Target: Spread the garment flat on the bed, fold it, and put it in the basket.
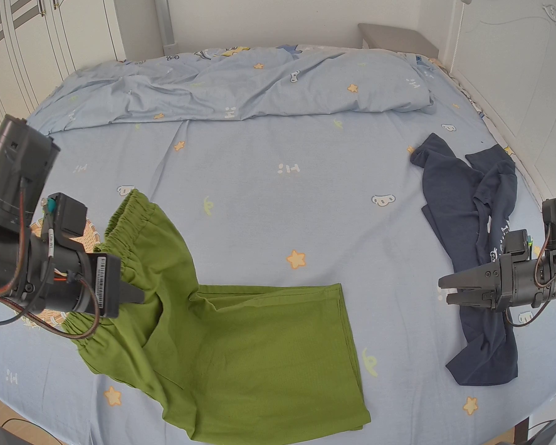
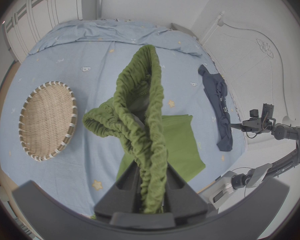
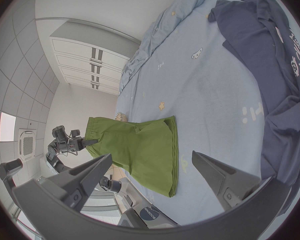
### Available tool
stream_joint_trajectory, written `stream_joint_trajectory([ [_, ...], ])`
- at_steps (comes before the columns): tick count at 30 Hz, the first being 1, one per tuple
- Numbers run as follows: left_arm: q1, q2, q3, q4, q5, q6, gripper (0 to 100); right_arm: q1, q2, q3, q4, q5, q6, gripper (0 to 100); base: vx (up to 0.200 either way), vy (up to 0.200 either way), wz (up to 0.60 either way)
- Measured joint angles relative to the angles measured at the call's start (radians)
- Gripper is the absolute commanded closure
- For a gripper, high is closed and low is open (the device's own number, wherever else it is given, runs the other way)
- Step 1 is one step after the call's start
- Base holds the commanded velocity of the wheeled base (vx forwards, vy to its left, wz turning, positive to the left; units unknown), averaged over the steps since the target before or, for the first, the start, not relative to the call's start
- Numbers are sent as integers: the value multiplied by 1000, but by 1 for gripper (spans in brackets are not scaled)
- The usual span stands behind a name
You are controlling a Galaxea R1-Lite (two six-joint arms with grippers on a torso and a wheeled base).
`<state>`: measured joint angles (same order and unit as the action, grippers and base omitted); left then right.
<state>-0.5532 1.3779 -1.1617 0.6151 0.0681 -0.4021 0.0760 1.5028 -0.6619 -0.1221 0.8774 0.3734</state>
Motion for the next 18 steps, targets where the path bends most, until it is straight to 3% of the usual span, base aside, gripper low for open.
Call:
stream_joint_trajectory([
  [8, -179, 117, -45, -50, 14, -189, 100, 7, 3, 3, 0, -1, -1, 0, 0, 0, 0],
  [14, -282, 223, -56, -168, 134, -316, 100, 8, 5, 4, 0, -2, -2, 0, 0, 0, 0],
  [18, -321, 270, -60, -208, 154, -354, 100, 8, 8, 4, -1, -3, -2, 0, 0, 0, 0],
])
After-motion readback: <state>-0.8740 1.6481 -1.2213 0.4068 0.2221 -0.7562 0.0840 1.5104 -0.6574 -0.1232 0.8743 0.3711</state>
